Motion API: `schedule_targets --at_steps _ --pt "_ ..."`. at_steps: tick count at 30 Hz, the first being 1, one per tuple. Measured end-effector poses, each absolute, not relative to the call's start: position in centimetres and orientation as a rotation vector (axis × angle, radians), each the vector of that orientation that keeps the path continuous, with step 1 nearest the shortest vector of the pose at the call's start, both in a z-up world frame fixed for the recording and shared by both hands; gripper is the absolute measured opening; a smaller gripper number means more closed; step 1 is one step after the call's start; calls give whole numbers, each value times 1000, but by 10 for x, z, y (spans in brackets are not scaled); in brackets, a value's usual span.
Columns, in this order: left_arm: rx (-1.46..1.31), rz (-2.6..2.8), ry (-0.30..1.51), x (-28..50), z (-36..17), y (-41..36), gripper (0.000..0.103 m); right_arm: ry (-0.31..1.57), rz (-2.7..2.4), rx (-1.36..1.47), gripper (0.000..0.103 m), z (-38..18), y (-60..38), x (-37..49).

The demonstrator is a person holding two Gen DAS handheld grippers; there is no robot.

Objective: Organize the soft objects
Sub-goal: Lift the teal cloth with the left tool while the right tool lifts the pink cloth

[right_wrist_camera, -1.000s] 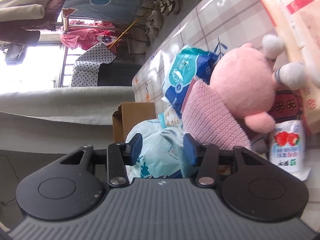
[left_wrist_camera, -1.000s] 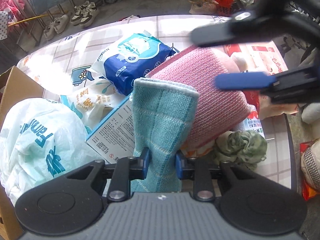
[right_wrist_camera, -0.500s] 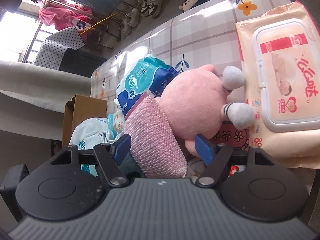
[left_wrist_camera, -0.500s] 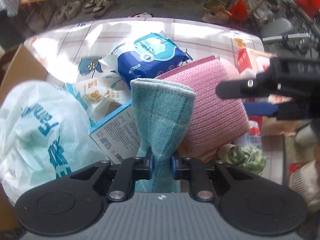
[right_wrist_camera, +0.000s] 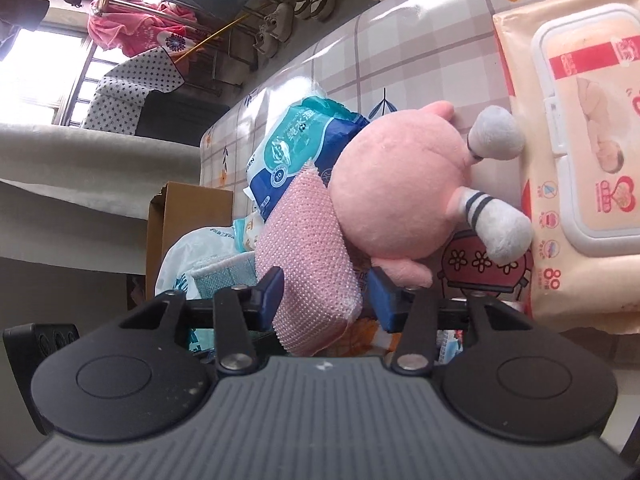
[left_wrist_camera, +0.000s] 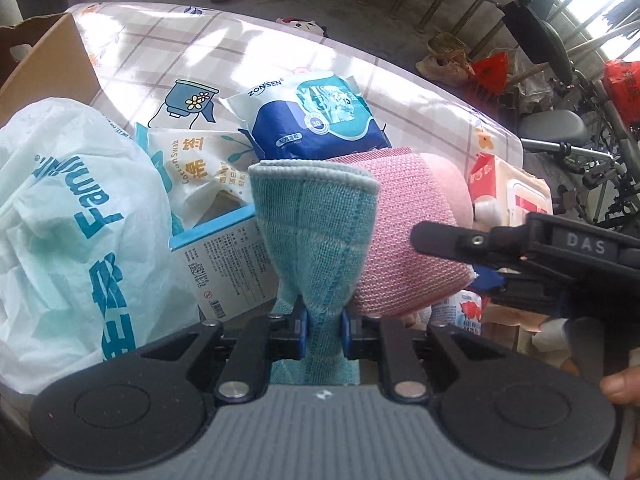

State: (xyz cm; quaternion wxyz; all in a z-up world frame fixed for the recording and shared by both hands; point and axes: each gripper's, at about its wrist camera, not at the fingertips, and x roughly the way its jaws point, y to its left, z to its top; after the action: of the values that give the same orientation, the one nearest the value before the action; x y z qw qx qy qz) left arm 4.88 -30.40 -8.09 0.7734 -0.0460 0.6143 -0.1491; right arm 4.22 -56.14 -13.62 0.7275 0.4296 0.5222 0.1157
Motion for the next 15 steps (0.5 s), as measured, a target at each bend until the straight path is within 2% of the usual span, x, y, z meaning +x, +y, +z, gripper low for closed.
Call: schedule_targets --at_steps 3,9,15 --pt "-92 -318 1330 48 -80 -306 16 1171 268 965 50 -145 -553 43" --pt "-113 -308 1317 43 -69 -304 16 1105 257 921 32 -128 -545 31" --pt "-133 -335 1310 35 -42 -306 15 1048 231 923 30 -98 -554 14"
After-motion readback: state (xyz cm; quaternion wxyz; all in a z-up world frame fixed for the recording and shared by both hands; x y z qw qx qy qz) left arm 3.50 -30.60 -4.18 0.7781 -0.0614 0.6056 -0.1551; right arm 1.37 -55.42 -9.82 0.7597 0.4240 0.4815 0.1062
